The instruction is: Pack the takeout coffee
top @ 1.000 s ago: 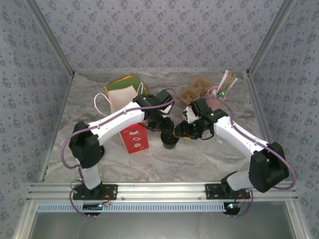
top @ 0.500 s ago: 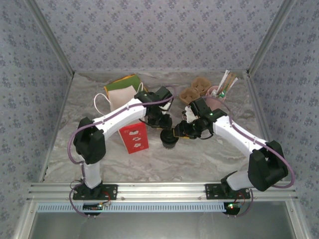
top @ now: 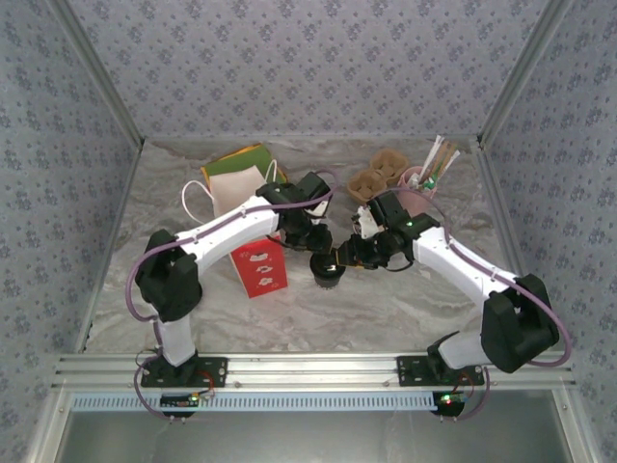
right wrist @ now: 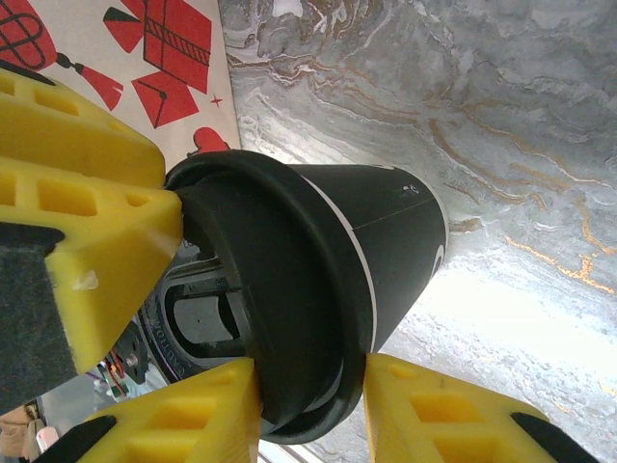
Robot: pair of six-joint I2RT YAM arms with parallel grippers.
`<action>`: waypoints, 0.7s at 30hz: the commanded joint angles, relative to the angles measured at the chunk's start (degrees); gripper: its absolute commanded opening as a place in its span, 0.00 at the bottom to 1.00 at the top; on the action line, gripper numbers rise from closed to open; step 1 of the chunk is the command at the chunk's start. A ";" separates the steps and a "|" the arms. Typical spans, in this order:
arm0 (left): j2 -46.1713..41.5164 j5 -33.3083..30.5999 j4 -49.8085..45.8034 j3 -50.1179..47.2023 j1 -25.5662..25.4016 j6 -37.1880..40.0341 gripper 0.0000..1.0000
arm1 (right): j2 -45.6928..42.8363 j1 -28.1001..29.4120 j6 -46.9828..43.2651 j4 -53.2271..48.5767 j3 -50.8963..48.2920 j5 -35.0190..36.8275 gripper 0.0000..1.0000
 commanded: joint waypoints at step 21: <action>-0.20 -2.50 -9.66 6.88 -1.64 -0.28 0.35 | 0.27 1.74 -0.91 -3.20 0.83 2.90 0.44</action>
